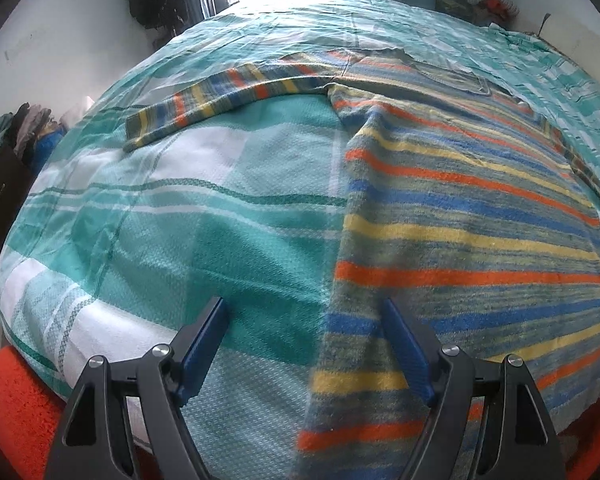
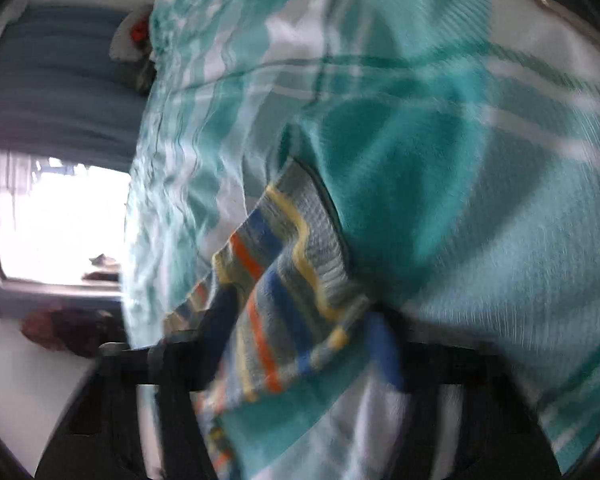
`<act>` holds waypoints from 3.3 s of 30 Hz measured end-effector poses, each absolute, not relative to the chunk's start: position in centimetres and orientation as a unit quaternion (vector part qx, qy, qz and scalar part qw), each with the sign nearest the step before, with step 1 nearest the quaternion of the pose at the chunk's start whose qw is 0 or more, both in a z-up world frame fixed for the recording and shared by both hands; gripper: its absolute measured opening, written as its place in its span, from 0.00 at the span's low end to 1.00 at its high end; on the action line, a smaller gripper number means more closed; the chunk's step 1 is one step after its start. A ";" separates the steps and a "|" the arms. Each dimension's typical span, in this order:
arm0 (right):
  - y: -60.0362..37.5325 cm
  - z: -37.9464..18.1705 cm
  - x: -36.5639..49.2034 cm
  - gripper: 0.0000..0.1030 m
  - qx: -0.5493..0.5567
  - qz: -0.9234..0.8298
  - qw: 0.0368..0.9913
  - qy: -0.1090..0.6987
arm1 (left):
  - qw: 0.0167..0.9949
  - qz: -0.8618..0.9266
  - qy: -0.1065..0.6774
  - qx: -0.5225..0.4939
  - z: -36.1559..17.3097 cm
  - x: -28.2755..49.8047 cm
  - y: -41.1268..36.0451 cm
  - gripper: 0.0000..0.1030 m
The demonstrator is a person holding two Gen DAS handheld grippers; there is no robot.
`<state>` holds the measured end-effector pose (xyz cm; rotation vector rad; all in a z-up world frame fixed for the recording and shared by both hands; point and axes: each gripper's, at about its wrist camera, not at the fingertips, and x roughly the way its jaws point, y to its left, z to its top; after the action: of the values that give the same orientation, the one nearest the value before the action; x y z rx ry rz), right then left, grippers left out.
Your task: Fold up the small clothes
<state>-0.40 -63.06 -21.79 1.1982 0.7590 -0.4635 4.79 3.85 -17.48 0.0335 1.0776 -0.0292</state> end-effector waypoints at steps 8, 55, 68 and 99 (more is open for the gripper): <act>-56.8 -8.8 4.0 0.05 0.397 -0.109 0.859 0.304 | 0.863 -0.024 0.504 0.010 -17.5 4.1 4.5 0.76; -23.6 -18.4 -6.1 0.88 -0.009 0.052 0.849 0.526 | 0.856 -0.051 0.513 0.024 -18.3 3.0 3.3 0.97; -23.0 -20.6 -7.3 0.99 -0.025 0.013 0.859 0.511 | 0.853 -0.052 0.518 0.030 -19.2 3.1 3.5 1.00; -22.2 -21.3 -8.2 0.99 -0.039 0.007 0.868 0.496 | 0.858 -0.054 0.509 0.036 -19.6 2.6 3.4 1.00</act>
<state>-8.18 -22.22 -21.25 -0.0825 1.0375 0.0138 2.61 3.41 -19.58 0.0766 1.0700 -0.1140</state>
